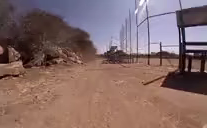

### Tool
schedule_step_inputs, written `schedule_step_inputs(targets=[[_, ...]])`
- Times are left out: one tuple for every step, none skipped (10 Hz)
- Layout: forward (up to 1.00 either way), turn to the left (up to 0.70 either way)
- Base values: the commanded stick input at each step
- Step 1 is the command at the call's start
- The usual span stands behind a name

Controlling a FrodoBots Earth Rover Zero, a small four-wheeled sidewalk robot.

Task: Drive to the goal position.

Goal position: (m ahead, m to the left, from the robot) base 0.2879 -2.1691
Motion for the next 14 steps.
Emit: schedule_step_inputs(targets=[[1.0, 0.0], [1.0, 0.0], [1.0, 0.0], [1.0, 0.0], [1.0, 0.0], [1.0, 0.0], [1.0, 0.0], [1.0, 0.0], [1.0, 0.0], [1.0, 0.0], [1.0, 0.0], [1.0, 0.0], [1.0, 0.0], [1.0, 0.0]])
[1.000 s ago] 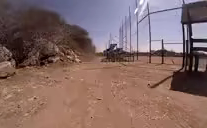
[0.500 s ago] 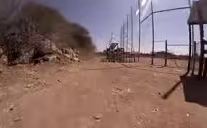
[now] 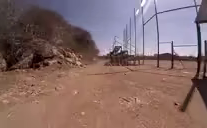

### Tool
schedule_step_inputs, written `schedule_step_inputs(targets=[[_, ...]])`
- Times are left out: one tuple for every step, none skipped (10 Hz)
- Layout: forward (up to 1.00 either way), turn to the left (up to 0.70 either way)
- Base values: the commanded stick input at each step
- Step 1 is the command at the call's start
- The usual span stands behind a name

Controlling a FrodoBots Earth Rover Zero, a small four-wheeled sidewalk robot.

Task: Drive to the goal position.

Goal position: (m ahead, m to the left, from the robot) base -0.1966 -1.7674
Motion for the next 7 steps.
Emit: schedule_step_inputs(targets=[[1.0, 0.0], [1.0, 0.0], [1.0, 0.0], [1.0, 0.0], [1.0, 0.0], [1.0, 0.0], [1.0, -0.03]])
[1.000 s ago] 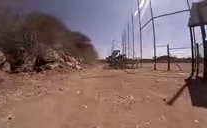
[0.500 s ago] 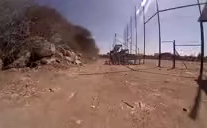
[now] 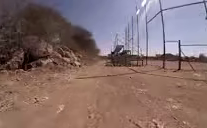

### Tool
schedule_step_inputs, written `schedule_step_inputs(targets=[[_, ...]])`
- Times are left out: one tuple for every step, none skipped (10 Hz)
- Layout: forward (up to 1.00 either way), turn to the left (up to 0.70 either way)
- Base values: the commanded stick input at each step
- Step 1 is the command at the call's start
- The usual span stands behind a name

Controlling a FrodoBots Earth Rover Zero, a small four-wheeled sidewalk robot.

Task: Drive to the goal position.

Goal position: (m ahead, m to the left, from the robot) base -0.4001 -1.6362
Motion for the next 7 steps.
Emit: schedule_step_inputs(targets=[[1.0, -0.15], [1.0, -0.27], [1.0, -0.27], [1.0, -0.27], [1.0, -0.19], [1.0, -0.08], [1.0, 0.0]])
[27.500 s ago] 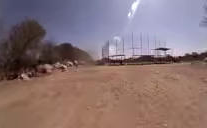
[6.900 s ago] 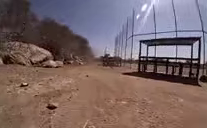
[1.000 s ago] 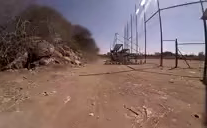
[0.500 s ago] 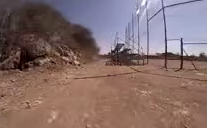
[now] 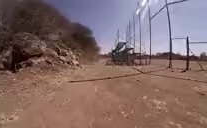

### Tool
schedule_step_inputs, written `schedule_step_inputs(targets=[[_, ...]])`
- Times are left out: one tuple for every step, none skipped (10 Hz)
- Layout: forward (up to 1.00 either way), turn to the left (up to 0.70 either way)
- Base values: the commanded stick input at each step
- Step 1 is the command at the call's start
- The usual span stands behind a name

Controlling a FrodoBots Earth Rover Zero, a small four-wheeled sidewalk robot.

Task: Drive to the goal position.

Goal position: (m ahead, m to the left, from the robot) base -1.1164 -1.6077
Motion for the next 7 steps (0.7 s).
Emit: schedule_step_inputs(targets=[[1.0, 0.0], [1.0, 0.0], [1.0, 0.0], [1.0, 0.0], [1.0, 0.0], [1.0, 0.0], [1.0, 0.0]])
